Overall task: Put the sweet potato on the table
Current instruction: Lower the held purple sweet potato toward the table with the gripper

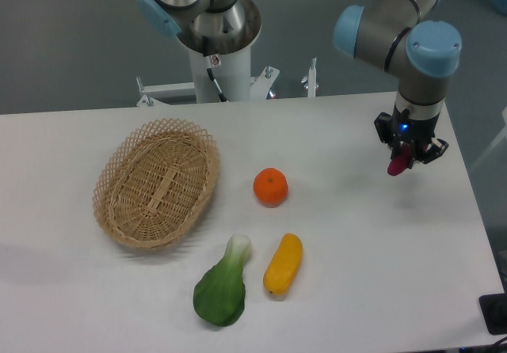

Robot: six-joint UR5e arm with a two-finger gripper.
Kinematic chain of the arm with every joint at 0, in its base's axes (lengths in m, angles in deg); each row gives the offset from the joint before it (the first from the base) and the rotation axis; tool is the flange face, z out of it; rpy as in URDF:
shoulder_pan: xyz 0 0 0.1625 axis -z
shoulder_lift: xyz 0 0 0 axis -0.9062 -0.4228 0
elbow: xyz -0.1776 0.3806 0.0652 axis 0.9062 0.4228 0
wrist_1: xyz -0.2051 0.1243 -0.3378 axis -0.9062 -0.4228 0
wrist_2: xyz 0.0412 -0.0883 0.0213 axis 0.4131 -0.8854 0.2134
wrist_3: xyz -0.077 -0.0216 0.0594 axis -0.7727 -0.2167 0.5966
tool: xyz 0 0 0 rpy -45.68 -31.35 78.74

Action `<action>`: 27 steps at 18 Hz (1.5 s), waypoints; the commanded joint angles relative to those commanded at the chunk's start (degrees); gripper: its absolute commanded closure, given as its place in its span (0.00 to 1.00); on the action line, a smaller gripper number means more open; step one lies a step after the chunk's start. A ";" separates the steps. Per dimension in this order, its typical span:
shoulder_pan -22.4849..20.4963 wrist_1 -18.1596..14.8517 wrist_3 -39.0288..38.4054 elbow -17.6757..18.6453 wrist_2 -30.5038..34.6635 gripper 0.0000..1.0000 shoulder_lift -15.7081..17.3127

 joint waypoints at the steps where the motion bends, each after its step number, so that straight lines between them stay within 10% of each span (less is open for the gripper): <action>1: 0.00 0.00 0.00 0.09 0.00 0.94 0.00; 27: 11.95 1.58 -16.52 -5.62 0.70 0.92 -11.42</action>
